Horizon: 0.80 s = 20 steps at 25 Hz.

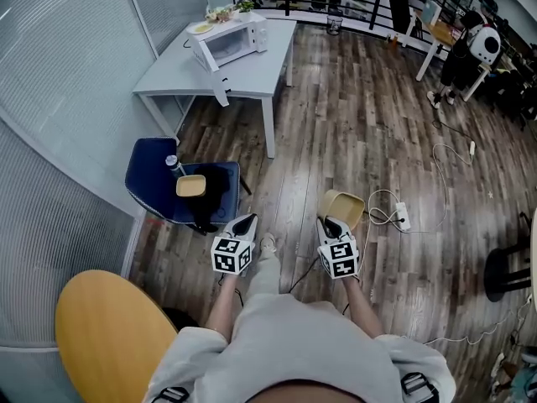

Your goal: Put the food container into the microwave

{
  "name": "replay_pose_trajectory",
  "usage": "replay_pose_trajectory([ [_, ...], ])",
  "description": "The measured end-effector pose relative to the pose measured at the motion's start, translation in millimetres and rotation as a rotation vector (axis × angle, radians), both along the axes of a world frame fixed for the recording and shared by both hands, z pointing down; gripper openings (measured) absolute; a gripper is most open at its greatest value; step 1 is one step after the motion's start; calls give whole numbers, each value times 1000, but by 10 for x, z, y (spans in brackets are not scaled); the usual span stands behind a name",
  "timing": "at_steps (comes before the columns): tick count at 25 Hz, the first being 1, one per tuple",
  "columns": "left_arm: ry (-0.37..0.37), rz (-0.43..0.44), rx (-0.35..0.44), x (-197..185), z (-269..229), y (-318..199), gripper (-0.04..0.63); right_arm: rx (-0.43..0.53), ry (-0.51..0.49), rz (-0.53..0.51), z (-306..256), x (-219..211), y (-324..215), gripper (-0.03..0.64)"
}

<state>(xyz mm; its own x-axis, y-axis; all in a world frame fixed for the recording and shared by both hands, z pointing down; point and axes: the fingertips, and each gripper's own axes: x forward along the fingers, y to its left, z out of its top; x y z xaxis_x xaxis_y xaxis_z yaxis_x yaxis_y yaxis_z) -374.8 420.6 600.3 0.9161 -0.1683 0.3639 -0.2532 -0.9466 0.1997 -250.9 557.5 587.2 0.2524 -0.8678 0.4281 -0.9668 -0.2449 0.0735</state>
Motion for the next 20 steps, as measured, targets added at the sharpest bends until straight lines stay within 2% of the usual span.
replay_pose_trajectory([
  [11, 6, 46, -18, 655, 127, -512, 11, -19, 7, 12, 88, 531, -524, 23],
  [20, 21, 79, -35, 1224, 155, -1231, 11, -22, 20, 35, 59, 1039, -1246, 23],
])
